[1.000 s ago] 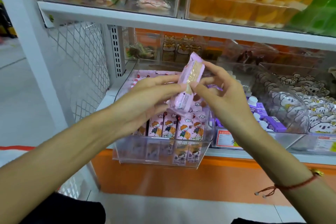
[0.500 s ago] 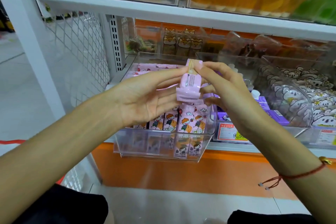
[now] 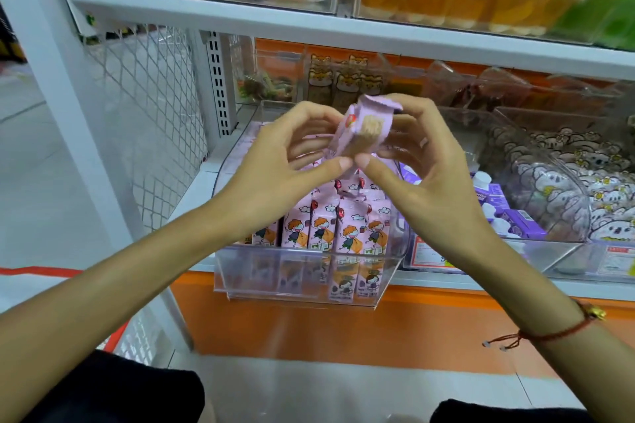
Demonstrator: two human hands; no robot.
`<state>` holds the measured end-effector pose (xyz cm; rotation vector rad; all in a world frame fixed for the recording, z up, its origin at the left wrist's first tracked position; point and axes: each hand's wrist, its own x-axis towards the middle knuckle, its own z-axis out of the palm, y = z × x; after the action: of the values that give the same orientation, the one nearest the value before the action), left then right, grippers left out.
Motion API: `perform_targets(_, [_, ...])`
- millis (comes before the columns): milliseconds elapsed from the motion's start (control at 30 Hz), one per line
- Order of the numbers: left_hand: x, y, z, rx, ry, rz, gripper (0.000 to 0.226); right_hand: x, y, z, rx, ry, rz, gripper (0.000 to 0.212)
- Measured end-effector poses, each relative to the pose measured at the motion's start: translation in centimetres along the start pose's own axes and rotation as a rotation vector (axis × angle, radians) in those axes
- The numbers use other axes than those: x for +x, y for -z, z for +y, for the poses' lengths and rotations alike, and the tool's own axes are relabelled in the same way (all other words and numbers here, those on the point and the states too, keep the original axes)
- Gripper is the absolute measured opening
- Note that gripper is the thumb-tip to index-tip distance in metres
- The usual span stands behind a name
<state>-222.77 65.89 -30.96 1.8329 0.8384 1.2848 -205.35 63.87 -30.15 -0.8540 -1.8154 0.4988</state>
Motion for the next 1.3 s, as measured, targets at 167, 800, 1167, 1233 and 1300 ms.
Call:
perform_targets(167, [0.2, -0.4, 0.2, -0.287, 0.167, 0.152, 0.038, -0.5, -0.8, 0.2, -0.058, -0.126, -0.089, 0.076])
perform_targets(800, [-0.1, 1.1, 0.0, 0.388, -0.054, 0.061, 0.047, 1.1, 2.3, 2.5, 0.443, -0.393, 0.177, 0.058])
perform_targets(1167, [3.4, 1.6, -1.4, 0.645, -0.055, 0.266, 0.047, 0.0, 2.3, 4.7, -0.293, -0.559, 0.056, 0.030])
perform_targets(1233, [4.5, 0.8, -2.4, 0.744, -0.054, 0.219, 0.047, -0.3, 2.0, 4.3, -0.367, -0.513, 0.019, 0.023])
perform_targets(1300, [5.5, 0.0, -3.5, 0.818, -0.036, 0.173, 0.048, -0.5, 2.0, 4.0, -0.427, -0.477, -0.005, 0.025])
